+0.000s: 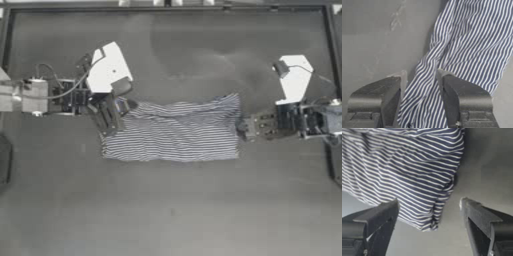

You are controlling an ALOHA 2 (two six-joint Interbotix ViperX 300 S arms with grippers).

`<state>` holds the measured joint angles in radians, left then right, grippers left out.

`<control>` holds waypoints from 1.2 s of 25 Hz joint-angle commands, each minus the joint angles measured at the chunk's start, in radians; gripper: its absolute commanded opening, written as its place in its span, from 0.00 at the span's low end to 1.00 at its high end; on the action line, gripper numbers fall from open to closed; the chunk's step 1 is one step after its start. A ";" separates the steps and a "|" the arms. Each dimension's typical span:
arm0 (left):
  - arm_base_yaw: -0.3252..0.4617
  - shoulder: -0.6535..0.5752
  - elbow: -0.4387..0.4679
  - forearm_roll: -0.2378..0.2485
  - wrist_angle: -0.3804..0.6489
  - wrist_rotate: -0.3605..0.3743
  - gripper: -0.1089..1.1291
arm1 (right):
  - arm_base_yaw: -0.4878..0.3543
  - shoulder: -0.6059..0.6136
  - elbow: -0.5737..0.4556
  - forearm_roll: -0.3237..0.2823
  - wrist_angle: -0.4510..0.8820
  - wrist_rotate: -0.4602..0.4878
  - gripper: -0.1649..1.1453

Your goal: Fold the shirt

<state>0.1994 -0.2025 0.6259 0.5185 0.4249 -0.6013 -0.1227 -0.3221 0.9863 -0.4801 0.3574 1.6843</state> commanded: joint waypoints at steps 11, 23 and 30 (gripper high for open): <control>0.000 -0.023 -0.011 0.008 -0.038 -0.002 0.72 | 0.003 0.100 0.025 -0.235 -0.127 0.314 0.88; -0.002 -0.015 -0.003 0.015 -0.038 0.000 0.72 | -0.038 0.156 0.005 -0.235 -0.213 0.322 0.88; -0.002 -0.009 -0.002 0.026 -0.038 0.000 0.72 | -0.063 0.184 -0.009 -0.252 -0.258 0.322 0.88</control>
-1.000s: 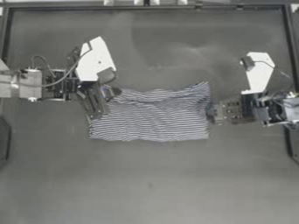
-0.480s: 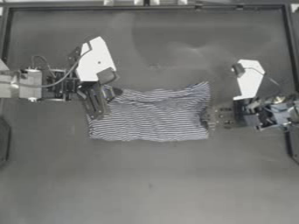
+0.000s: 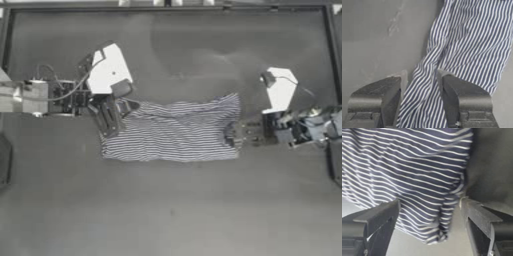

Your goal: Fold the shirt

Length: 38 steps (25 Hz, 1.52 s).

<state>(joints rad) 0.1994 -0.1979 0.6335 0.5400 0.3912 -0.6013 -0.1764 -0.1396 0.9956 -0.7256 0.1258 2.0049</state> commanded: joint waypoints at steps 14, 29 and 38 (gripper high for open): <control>-0.008 -0.014 0.003 0.003 -0.005 -0.003 0.72 | -0.029 0.084 -0.044 -0.026 -0.092 0.002 0.70; -0.040 0.049 -0.017 0.003 -0.098 -0.003 0.72 | -0.006 0.078 -0.092 -0.095 -0.060 -0.014 0.16; -0.041 0.195 -0.041 0.054 -0.239 -0.003 0.72 | 0.018 0.015 -0.120 -0.103 0.034 -0.028 0.17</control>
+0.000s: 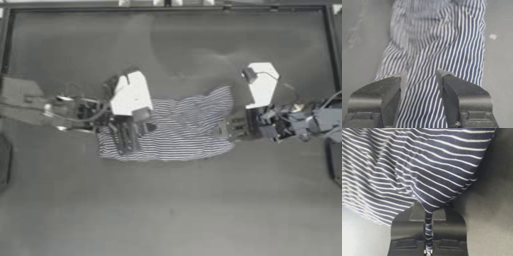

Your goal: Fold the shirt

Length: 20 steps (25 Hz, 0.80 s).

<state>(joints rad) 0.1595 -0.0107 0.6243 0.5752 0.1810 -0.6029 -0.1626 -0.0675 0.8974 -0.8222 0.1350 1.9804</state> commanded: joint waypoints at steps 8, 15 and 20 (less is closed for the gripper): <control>-0.002 0.132 -0.092 0.044 -0.063 -0.002 0.72 | 0.017 -0.084 -0.037 -0.003 0.031 -0.003 0.17; 0.002 0.207 -0.107 0.048 -0.095 -0.002 0.72 | 0.021 -0.117 -0.049 0.000 0.035 -0.005 0.17; 0.005 0.244 -0.114 0.049 -0.129 -0.002 0.72 | 0.023 -0.133 -0.064 -0.002 0.060 -0.005 0.17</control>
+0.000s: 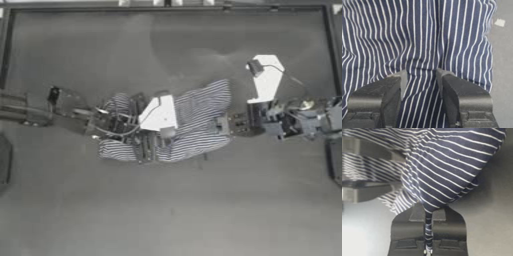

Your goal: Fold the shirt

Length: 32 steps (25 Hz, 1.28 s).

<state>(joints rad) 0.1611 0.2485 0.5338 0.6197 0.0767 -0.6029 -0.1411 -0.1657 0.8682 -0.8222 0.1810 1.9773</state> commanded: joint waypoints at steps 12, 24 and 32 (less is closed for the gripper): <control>0.009 0.086 -0.100 0.008 -0.074 -0.002 0.72 | 0.006 -0.048 -0.077 0.008 0.063 -0.021 0.17; 0.034 -0.077 -0.086 0.037 -0.066 -0.002 0.72 | 0.014 -0.060 -0.054 0.018 0.072 -0.023 0.18; 0.035 -0.262 -0.014 0.063 0.054 -0.002 0.72 | 0.021 -0.060 -0.040 0.026 0.074 -0.025 0.18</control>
<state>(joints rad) 0.1948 0.0767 0.5170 0.6796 0.1227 -0.6029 -0.1212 -0.1963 0.8376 -0.7961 0.2577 1.9543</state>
